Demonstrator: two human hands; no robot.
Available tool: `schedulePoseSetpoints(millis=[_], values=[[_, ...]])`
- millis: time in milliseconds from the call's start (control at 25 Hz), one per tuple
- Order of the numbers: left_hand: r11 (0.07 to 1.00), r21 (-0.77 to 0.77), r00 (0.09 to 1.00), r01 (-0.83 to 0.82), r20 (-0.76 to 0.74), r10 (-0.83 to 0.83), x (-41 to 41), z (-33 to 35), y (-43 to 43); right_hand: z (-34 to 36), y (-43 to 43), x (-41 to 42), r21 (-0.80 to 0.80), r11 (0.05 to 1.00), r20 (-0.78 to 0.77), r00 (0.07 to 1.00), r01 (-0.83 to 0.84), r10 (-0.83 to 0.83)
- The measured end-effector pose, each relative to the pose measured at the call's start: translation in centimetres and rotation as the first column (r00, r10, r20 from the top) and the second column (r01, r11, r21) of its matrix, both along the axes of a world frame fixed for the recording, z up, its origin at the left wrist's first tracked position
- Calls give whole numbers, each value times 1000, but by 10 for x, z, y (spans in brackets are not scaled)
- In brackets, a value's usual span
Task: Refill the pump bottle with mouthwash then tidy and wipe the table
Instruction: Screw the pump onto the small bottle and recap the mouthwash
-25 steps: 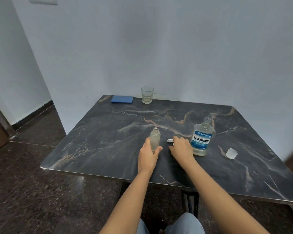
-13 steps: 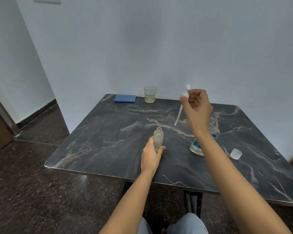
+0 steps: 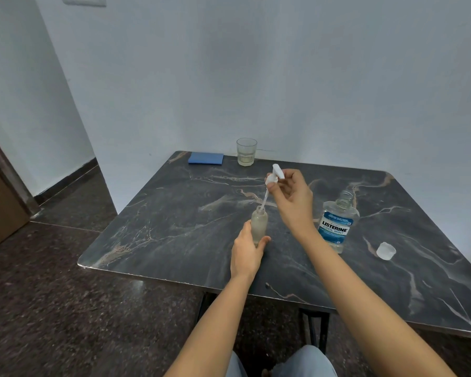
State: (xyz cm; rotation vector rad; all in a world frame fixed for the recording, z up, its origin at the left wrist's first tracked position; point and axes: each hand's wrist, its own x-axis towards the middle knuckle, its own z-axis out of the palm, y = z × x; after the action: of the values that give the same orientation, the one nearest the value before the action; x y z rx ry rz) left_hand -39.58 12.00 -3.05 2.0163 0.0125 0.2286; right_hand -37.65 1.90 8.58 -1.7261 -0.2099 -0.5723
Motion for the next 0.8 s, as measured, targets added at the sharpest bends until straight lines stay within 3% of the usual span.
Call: schedulePoseSetpoints(millis=[240,800], values=[[1000,5,1000,3,2,-3,0,1,0,-23,-3,0,-87,989,-63,991,-122,117],[1000,0,1000,13,8,-13,0,0,0,-45,-7,1,-159,973,-157,977,-167,142]])
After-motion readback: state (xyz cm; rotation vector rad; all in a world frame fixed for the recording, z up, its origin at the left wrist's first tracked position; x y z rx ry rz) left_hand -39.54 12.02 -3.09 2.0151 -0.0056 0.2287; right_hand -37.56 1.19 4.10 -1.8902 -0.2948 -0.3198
